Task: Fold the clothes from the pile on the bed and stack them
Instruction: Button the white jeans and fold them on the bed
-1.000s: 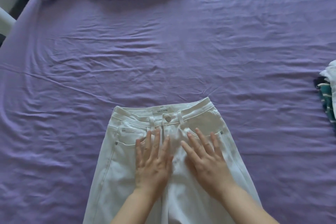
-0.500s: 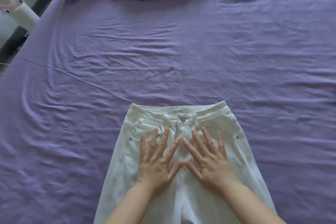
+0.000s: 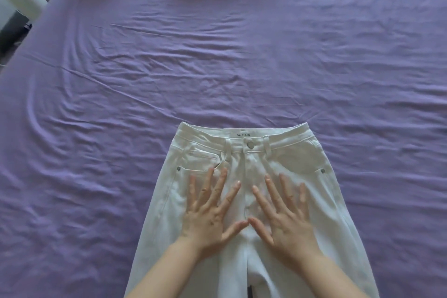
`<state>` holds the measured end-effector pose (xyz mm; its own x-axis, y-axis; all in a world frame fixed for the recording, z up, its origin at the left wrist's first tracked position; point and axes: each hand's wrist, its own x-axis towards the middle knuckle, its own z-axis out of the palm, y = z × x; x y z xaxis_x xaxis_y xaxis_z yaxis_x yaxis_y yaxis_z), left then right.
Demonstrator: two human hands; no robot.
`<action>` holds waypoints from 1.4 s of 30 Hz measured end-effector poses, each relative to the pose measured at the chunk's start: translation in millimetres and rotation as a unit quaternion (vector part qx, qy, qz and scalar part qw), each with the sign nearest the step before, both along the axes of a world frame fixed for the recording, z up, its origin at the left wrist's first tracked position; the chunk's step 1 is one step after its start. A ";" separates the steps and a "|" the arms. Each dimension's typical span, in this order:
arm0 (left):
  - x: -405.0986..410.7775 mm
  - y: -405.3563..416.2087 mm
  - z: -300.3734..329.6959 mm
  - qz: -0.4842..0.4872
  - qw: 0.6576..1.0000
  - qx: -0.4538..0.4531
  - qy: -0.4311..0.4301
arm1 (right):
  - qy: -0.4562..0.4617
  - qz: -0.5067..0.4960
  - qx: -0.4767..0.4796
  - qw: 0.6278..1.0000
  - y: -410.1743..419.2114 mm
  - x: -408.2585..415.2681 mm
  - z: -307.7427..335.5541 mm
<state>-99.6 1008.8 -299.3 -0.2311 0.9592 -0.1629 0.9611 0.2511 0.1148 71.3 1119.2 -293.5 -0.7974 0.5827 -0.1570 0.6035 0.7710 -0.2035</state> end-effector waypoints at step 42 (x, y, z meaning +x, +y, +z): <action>-6.4 45.3 168.3 0.422 0.783 0.146 -0.433 | 0.316 -0.409 -0.380 0.767 27.6 -25.0 164.0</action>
<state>-105.9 1054.2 -130.9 -0.7264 0.5508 -0.4110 -0.0024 0.5960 0.8029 46.4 1146.9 -129.5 -0.2702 0.8607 -0.4316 0.4181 -0.2989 -0.8578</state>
